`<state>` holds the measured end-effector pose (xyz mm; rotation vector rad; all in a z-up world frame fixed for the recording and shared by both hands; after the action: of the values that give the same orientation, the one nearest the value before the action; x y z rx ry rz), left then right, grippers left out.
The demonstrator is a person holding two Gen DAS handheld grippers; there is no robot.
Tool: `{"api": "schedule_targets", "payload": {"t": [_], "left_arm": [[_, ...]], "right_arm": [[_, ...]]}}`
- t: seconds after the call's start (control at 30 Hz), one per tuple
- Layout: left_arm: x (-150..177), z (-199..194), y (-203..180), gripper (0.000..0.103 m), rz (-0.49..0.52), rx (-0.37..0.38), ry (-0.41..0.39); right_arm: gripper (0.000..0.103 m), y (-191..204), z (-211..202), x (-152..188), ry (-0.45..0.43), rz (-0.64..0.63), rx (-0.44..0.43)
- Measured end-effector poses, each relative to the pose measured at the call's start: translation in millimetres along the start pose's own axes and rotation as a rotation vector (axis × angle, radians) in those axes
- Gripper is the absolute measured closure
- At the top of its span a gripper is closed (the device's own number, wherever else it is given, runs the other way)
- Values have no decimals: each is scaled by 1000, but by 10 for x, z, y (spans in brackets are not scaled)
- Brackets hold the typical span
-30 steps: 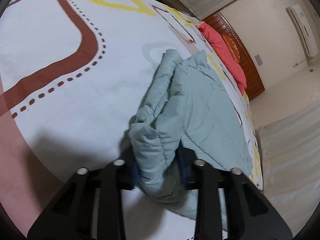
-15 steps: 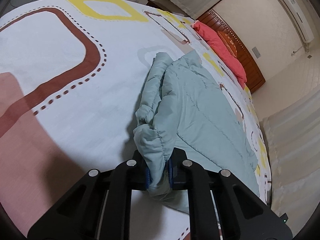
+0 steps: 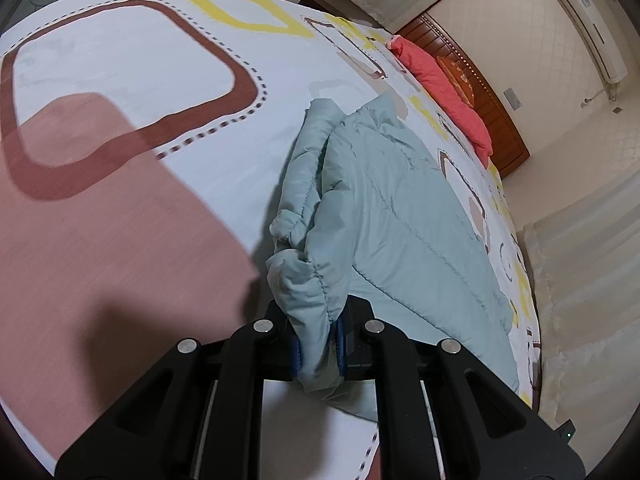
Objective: Fold large clothes
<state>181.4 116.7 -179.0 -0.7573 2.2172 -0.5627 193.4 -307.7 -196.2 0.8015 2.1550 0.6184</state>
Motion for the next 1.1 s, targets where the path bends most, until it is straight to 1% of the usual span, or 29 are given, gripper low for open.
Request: {"api": "schedule_targets", "payload": {"t": [0.27,0.5,0.57,0.67,0.7,0.73,0.77,0.83,0.87,0.9,1.0,1.03,1.1], "left_arm": [[154,-253,153,91,0,11,13],[223,-324,240,91,2,18,26],[225,-315,252,88,-6,19,31],[225,-363,274,81,0,5,26],[238,-383,282,76,9,-1,26],[240,-397,291,73,20,-8,25],[242,-419,313,71,29,-18,24],[241,-475,379,62,38,-33,19],[229,-517,413,61,44,-44,13],[217,-551,446,60,50,-52,8],[159,-672,535,58,89,-93,-11],[140,-715,560,58,114,-120,-22],[72,-840,607,58,197,-206,-65]], "right_arm": [[86,-73,-156,162,24,-2,-16],[84,-122,-185,244,37,1,-24],[80,-133,-180,250,39,5,-25],[77,-156,-198,235,38,12,-16],[76,-164,-213,234,38,9,-13],[74,-171,-232,241,36,7,-11],[70,-197,-256,231,32,7,-2],[59,-246,-329,239,25,5,15],[51,-291,-373,222,17,3,33],[49,-327,-413,212,8,0,45],[49,-428,-537,164,-21,-28,93],[49,-454,-575,149,-28,-43,117],[49,-496,-650,115,-47,-96,189]]}}
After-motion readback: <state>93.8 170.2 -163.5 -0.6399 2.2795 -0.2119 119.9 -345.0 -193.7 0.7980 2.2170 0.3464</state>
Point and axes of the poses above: each gripper's, at about its wrist camera, not at the fingertips, and z roughly the way its jaws point, y to its left, x to its underside, the point moved 10 cm from there along z, roughly the way its jaws point, and after that the axes turned 6 degrees about -y, right-handed, at the moved point
